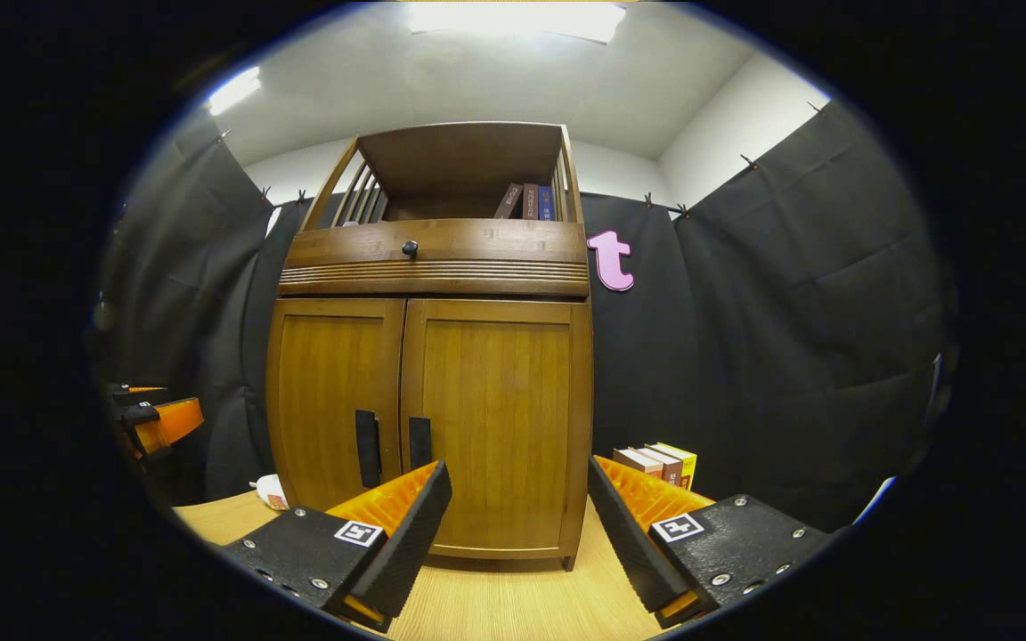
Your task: Open the right door of the double-door shoe cabinet with the right hand, and open the left door with the left hand.
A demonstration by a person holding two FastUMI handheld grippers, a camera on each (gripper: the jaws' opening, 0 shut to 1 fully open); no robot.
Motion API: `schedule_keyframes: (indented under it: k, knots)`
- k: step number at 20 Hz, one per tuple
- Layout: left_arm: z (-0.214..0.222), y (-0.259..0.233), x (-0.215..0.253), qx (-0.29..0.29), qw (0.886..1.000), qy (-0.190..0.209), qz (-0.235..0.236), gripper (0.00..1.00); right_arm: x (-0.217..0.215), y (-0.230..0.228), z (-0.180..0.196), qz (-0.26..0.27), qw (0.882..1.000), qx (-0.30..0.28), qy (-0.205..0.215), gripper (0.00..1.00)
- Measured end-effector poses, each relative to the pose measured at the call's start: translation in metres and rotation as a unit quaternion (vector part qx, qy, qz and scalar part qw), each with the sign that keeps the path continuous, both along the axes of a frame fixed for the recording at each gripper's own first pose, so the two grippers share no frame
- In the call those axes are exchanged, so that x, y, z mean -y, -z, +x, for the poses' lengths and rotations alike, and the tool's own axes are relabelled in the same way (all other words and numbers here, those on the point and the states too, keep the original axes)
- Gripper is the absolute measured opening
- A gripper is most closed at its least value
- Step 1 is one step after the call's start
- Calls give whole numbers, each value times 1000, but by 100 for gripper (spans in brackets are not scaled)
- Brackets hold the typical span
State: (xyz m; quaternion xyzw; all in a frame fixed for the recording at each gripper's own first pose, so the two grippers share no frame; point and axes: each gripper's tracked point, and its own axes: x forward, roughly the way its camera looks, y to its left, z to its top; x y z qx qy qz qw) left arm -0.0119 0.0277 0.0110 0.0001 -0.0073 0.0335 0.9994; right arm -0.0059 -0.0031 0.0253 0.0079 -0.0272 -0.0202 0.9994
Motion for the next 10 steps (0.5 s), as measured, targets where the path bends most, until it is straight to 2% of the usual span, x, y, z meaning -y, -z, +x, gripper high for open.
schedule_keyframes:
  k: [1, 2, 4, 5, 9, 10]
  knots:
    - [1, 1, 0, -1, 1000, -1, -1, 94, -1, 0, 3, -3, 1000, 0, -1, 98]
    - [2, 2, -1, -2, 1000, -2, 0, 94, -2, 0, 3, -5, 1000, -1, -1, 94]
    - [3, 2, -4, -2, 1000, -5, 3, 97, -6, 0, 7, -5, 1000, -1, -6, 94]
    - [5, 2, -5, -2, 1000, -6, 4, 94, -9, -1, 9, -4, 1000, -1, -9, 94]
    - [6, 4, -2, -5, 1000, 2, 11, 96, -14, -2, 18, -4, 1000, -2, -16, 94]
    - [7, 3, -1, -3, 1000, 5, 14, 96, -14, -2, 22, -4, 1000, -3, -16, 98]
